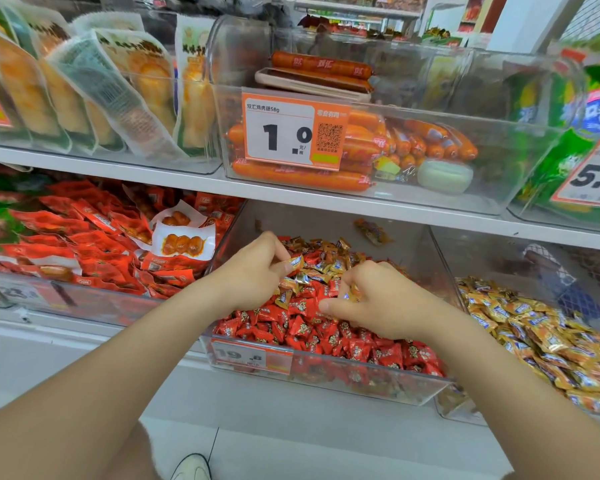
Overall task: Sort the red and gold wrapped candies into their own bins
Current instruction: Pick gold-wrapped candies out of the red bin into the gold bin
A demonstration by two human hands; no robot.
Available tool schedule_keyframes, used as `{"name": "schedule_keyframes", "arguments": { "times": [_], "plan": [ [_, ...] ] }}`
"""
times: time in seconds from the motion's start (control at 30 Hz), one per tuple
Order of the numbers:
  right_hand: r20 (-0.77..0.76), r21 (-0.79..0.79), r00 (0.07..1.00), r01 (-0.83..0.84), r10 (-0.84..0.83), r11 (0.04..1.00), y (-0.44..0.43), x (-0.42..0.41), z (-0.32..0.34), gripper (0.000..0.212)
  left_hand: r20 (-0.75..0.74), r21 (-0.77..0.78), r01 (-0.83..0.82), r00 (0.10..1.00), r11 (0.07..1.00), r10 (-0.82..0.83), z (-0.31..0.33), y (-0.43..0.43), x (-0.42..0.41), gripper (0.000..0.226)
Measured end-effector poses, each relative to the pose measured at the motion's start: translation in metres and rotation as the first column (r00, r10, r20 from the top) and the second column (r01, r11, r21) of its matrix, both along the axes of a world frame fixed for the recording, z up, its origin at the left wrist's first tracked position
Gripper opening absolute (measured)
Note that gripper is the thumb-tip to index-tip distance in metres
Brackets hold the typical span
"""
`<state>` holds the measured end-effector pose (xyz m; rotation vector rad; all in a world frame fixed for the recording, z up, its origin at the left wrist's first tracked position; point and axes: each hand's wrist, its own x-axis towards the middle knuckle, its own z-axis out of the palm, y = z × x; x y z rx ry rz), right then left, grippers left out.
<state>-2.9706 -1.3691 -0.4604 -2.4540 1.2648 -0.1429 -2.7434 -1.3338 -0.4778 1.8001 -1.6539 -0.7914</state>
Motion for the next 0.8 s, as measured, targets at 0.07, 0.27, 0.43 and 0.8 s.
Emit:
{"name": "schedule_keyframes", "arguments": {
  "times": [0.07, 0.27, 0.43, 0.8],
  "plan": [
    [0.018, 0.066, 1.0, 0.008, -0.01, 0.998, -0.001, -0.008, 0.006, 0.033, -0.038, -0.007, -0.009, 0.999, 1.0, 0.009, -0.001, -0.001, 0.001, 0.005],
    [0.249, 0.072, 0.967, 0.041, -0.057, 0.997, -0.01, -0.022, 0.007, 0.026, -0.39, 0.082, -0.057, 0.917, 0.995, 0.085, -0.004, -0.007, -0.008, 0.012],
    [0.356, -0.048, 0.934, -0.011, 0.027, 0.999, -0.001, 0.004, -0.006, 0.041, -0.663, 0.13, -0.012, 0.742, 0.991, 0.096, 0.004, -0.01, -0.026, 0.021],
    [0.333, -0.096, 0.94, 0.114, -0.076, 0.989, -0.023, -0.002, -0.009, 0.016, -0.015, 0.027, -0.138, 0.99, 0.99, 0.138, 0.001, -0.006, -0.011, 0.047]
  ]
}}
